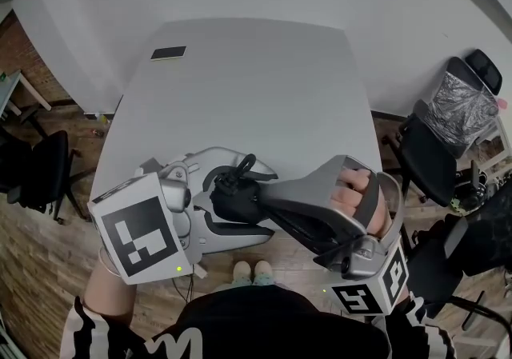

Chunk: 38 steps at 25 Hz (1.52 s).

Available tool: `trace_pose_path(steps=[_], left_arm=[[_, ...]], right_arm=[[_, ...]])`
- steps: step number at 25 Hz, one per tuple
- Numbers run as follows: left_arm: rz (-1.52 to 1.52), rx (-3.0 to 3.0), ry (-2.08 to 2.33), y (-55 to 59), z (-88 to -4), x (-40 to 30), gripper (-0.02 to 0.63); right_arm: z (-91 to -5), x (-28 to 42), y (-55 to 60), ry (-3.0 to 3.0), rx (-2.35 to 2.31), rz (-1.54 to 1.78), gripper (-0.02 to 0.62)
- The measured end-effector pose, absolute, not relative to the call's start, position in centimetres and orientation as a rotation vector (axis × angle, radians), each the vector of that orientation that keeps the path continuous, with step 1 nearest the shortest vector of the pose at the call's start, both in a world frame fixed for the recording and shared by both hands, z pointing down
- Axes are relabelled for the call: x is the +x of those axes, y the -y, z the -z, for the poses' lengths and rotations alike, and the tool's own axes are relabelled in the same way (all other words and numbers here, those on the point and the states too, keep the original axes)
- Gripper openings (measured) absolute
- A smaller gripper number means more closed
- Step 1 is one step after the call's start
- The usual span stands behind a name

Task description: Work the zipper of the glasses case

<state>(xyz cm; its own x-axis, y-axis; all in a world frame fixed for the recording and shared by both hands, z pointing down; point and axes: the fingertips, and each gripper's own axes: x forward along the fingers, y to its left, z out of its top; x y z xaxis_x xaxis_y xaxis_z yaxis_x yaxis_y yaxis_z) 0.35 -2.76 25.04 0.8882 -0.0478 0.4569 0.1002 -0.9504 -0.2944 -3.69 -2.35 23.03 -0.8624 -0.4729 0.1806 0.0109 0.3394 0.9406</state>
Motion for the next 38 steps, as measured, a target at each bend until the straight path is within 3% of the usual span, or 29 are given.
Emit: trace_pose_path(steps=[7, 24, 38], left_arm=[[0.274, -3.077, 0.102, 2.1, -24.5, 0.5, 0.287], [0.478, -3.113, 0.144, 2.2, -26.0, 0.1, 0.262], [0.226, -3.317, 0.438, 0.8, -25.1, -0.5, 0.256]], right_arm=[[-22.5, -3.7, 1.5, 2.245, 0.384, 1.557, 0.006], [-24.2, -3.0, 2.0, 1.916, 0.133, 1.589, 0.005], [-24.3, -2.9, 0.8, 1.868, 0.003, 1.536, 0.003]])
